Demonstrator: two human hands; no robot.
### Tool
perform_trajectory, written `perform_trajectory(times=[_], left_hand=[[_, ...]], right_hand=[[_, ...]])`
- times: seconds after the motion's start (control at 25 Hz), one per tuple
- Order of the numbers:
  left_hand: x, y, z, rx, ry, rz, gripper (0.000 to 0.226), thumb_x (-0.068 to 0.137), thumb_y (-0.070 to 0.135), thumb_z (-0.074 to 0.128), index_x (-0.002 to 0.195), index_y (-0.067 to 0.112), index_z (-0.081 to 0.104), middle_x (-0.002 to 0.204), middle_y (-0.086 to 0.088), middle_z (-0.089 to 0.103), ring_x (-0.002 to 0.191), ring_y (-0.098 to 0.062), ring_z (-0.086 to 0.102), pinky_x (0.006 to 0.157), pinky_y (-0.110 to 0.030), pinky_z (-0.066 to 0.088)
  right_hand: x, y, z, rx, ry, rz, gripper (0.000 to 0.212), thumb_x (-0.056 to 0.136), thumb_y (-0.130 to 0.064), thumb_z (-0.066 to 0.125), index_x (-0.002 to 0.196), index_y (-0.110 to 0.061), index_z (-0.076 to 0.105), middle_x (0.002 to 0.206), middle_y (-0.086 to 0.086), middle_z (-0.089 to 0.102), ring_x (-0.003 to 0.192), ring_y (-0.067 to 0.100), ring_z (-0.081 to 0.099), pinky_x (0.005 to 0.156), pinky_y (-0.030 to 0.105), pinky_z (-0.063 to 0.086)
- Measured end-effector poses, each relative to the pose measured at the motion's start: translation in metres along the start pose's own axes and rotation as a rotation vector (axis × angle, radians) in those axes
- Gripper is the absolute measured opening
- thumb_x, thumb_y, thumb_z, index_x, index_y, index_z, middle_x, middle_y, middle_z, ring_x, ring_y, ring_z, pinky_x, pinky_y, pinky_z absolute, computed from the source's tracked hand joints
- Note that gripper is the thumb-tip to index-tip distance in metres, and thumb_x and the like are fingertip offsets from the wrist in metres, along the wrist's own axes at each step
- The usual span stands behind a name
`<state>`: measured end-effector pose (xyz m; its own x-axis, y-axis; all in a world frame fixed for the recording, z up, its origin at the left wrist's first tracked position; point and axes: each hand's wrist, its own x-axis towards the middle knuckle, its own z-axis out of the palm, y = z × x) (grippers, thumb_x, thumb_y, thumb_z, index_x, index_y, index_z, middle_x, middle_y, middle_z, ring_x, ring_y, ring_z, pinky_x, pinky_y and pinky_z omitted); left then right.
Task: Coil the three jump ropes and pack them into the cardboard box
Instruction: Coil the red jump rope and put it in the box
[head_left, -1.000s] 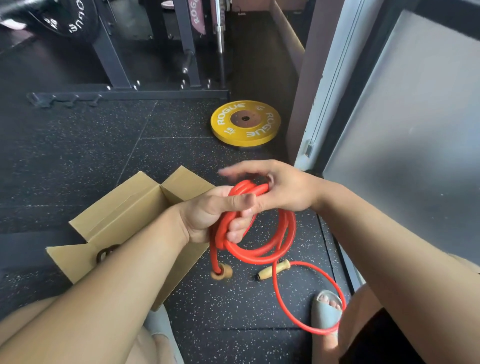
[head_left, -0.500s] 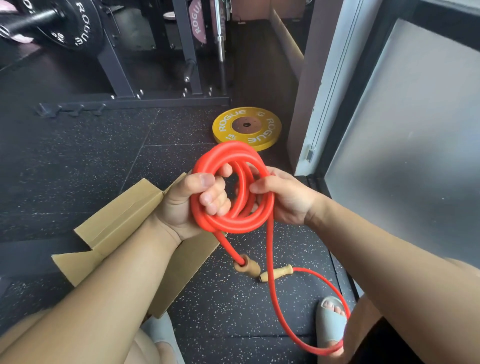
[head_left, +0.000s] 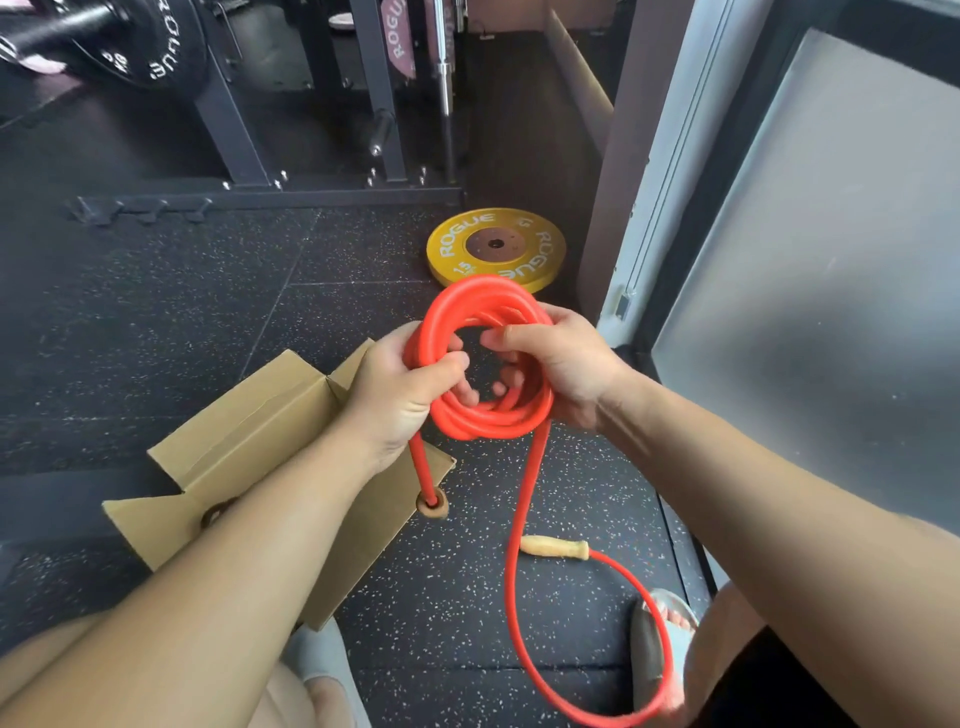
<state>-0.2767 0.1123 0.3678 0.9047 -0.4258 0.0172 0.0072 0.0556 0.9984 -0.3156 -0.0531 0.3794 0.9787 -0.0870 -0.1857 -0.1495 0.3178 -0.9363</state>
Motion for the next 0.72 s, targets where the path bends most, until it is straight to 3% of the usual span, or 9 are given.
perform_trajectory(times=[0.08,0.2,0.32,0.4,0.48,0.6,0.72], left_hand=[[0.005,-0.004,0.004,0.112,0.12,0.038,0.017,0.079,0.003,0.066,0.09,0.009,0.054,0.055,-0.004,0.061,0.048,-0.017,0.066,0.053,-0.031,0.054],[0.012,-0.003,0.001,0.226,0.2,0.043,0.017,0.087,-0.007,0.06,0.096,0.005,0.052,0.066,-0.012,0.062,0.052,-0.017,0.07,0.047,-0.028,0.053],[0.011,0.001,-0.006,0.33,0.163,0.088,0.02,0.086,-0.002,0.062,0.103,0.007,0.055,0.075,-0.012,0.067,0.061,-0.018,0.072,0.054,-0.031,0.057],[0.01,-0.001,-0.012,0.583,0.152,0.182,0.024,0.081,0.014,0.067,0.103,0.018,0.059,0.081,0.001,0.072,0.069,-0.01,0.069,0.066,-0.024,0.052],[0.009,-0.002,-0.015,0.722,0.111,0.208,0.026,0.075,0.027,0.065,0.1,0.025,0.06,0.083,0.008,0.073,0.074,-0.007,0.065,0.072,-0.024,0.048],[0.01,-0.005,-0.016,0.691,0.087,0.154,0.035,0.076,0.023,0.068,0.108,0.029,0.056,0.087,0.009,0.07,0.079,-0.01,0.062,0.071,-0.027,0.045],[0.011,-0.014,-0.015,0.744,0.062,0.061,0.049,0.071,0.031,0.074,0.114,0.034,0.05,0.091,0.009,0.067,0.085,-0.016,0.062,0.075,-0.032,0.046]], right_hand=[[0.004,-0.001,0.004,-0.073,0.067,-0.042,0.024,0.084,0.006,0.065,0.104,-0.006,0.061,0.054,0.001,0.044,0.04,0.016,0.038,0.049,0.029,0.044],[0.002,-0.002,0.006,-0.031,0.036,-0.049,0.017,0.077,-0.001,0.067,0.086,-0.01,0.056,0.052,-0.001,0.044,0.041,0.016,0.039,0.051,0.029,0.045],[-0.001,-0.011,-0.005,0.001,-0.165,0.029,0.014,0.082,-0.002,0.071,0.093,-0.009,0.065,0.057,-0.001,0.055,0.046,0.014,0.053,0.073,0.039,0.054],[-0.002,-0.018,-0.015,-0.08,-0.237,0.056,0.013,0.084,-0.003,0.072,0.088,-0.015,0.074,0.059,0.0,0.062,0.051,0.014,0.06,0.081,0.043,0.052],[-0.002,-0.021,-0.017,-0.148,-0.24,0.052,0.015,0.08,-0.004,0.077,0.081,-0.019,0.075,0.06,0.001,0.064,0.052,0.015,0.062,0.074,0.039,0.05],[-0.001,-0.022,-0.017,-0.133,-0.187,0.05,0.023,0.075,-0.003,0.077,0.095,-0.012,0.07,0.061,0.005,0.061,0.051,0.017,0.059,0.049,0.027,0.05],[-0.003,-0.015,-0.015,-0.122,-0.138,0.038,0.031,0.076,0.003,0.078,0.101,-0.012,0.068,0.063,0.002,0.061,0.048,0.016,0.053,0.047,0.026,0.047]])
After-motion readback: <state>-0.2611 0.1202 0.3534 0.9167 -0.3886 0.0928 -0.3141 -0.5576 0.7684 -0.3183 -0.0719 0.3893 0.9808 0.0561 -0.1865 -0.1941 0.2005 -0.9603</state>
